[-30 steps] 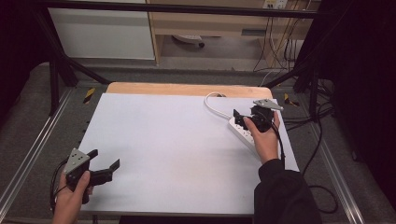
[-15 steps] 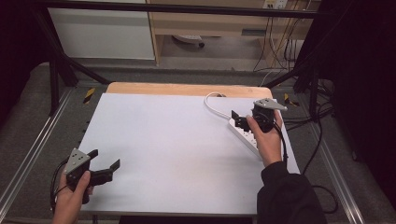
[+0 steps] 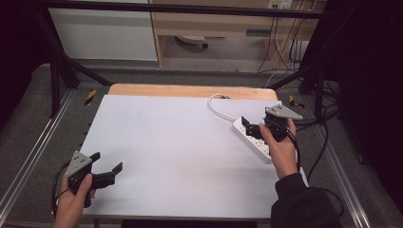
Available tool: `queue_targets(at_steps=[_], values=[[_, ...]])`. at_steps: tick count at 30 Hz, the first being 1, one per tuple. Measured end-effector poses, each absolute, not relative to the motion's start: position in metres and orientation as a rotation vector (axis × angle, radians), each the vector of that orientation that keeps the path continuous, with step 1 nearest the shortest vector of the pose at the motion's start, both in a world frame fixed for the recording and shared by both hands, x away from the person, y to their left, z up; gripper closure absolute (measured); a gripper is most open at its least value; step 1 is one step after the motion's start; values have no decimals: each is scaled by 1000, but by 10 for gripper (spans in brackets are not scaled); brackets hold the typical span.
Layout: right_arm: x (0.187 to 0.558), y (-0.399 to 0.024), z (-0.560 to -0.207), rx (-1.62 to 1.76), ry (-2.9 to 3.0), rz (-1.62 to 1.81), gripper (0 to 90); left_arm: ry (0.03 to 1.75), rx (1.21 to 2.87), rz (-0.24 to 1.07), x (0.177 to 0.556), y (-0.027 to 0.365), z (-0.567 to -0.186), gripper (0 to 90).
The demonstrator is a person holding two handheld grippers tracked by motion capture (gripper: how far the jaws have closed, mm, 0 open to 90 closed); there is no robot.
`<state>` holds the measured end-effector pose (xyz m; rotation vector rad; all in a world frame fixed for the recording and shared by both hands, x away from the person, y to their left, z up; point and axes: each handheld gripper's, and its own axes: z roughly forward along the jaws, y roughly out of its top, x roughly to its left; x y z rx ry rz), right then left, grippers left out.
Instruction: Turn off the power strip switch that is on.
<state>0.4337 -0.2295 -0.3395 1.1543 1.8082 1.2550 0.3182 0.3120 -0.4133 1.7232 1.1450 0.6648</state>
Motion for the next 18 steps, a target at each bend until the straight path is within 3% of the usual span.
queue_targets(at_steps=[18], values=[[393,-255,-341,1116,1808,1293,50,1146,1728,663,318,311,-414,60]])
